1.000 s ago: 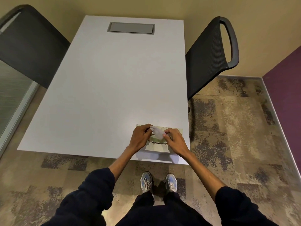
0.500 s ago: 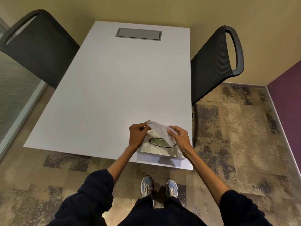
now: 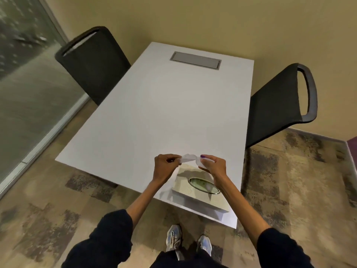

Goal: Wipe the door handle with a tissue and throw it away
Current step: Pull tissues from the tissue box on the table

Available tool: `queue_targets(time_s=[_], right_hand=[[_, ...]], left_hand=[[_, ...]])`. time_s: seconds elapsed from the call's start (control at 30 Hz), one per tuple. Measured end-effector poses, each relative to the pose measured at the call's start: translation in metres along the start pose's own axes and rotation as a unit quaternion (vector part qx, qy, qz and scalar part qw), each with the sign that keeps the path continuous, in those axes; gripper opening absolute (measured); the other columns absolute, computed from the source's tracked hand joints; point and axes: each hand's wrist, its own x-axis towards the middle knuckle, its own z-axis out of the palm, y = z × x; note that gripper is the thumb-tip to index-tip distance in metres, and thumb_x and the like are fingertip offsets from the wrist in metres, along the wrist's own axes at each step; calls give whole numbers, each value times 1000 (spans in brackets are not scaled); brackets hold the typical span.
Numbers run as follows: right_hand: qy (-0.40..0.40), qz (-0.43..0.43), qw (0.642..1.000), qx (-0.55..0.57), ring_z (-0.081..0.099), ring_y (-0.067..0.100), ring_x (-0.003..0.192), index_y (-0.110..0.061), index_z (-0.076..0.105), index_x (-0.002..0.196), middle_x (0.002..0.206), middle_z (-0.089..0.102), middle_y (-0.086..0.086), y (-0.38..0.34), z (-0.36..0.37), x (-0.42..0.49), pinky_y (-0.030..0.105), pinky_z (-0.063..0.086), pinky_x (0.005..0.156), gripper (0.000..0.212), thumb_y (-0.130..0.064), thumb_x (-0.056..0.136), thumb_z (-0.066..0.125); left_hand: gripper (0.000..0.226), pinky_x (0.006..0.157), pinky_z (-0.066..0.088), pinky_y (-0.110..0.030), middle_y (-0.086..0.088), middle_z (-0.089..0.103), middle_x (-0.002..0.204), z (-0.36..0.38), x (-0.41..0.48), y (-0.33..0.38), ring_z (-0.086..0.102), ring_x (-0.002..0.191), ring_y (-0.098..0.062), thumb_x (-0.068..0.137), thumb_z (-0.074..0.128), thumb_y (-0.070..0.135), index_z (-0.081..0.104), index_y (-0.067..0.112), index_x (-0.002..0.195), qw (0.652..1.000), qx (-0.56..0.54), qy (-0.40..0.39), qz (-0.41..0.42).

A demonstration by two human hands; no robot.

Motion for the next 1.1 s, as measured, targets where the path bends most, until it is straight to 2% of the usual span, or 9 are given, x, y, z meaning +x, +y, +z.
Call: queue_targets(time_s=[0.1,0.23,0.3,0.47,0.53,0.67,0.9,1.03,1.1], right_hand=[[-28,11,999,-27,71,31,95,-9,77,94,104,74,15,-9,12,6,43,58,90,21,3,80,68],[-76,10,996,-51,71,32,95,-3,75,101,105,73,18,-23,28,5,44,57,92,26,4,77,66],[-116,18,992,-57,70,38,96,3,73,104,104,72,26,-30,32,0,48,56,94,30,5,74,67],[-256,-61,951,-161,68,21,97,-2,71,111,112,72,13,-39,31,-11,32,54,88,36,3,76,72],[-269,-114,939,-180,69,17,93,-3,74,106,108,74,12,-36,32,-18,31,55,88,26,-1,80,72],[-302,-211,898,-241,70,17,95,-9,77,100,103,76,8,-27,46,-38,30,55,90,22,-1,80,72],[-388,-299,818,-301,68,18,98,-12,76,105,108,75,7,4,99,-106,35,53,97,27,-9,78,76],[-462,-317,770,-306,65,17,98,-13,75,107,109,74,8,33,136,-171,32,51,97,26,-18,81,76],[-495,-330,745,-302,66,12,93,-11,75,105,106,75,7,51,150,-210,29,52,92,26,-17,80,77]], left_hand=[[19,84,64,-33,1,81,90,-14,-4,2,75,79,-5,82,77,9,81,11,101,999,10,37,-14],[36,79,55,-9,28,72,82,-26,-16,6,72,82,7,74,89,28,80,15,106,997,5,63,-42],[36,75,53,-5,27,73,85,-27,-24,9,72,83,8,73,90,31,80,16,104,993,-1,103,-53],[25,87,62,-27,-6,80,99,-25,-56,12,76,86,-8,79,85,15,80,9,103,968,-49,225,-102],[26,86,63,-32,-10,80,98,-28,-73,13,77,85,-13,79,85,11,79,5,104,958,-74,256,-110],[38,80,62,-23,-15,77,106,-35,-113,15,75,86,-11,82,82,7,72,1,118,934,-111,317,-119],[29,97,58,-31,-11,76,114,-67,-209,4,72,102,-13,89,75,11,73,6,118,897,-19,424,-125],[23,84,62,-37,-13,77,105,-90,-281,-7,75,93,-20,90,73,7,75,2,113,838,-27,528,-138],[20,73,63,-34,-11,78,98,-99,-322,-10,75,82,-15,91,72,5,76,3,110,801,-60,578,-144]])
